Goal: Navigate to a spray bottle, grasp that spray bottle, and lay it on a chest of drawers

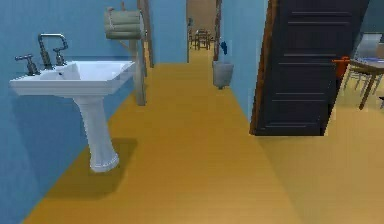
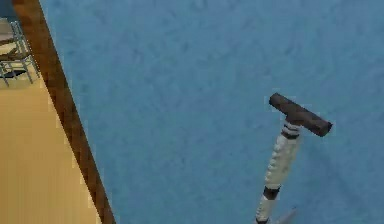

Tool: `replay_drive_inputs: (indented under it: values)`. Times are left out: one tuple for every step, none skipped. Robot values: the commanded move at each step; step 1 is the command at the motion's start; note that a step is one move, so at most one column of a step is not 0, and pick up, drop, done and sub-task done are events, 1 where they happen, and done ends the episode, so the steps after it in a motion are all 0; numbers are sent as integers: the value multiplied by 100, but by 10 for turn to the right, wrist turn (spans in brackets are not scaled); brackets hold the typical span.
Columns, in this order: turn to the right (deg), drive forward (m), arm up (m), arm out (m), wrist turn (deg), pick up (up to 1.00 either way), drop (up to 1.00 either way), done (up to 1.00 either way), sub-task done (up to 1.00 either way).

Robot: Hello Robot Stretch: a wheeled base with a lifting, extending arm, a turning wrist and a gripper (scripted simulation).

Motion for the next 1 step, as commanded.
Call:
replay_drive_inputs:
  values:
    - [0, 100, 0, 0, 0, 0, 0, 0, 0]
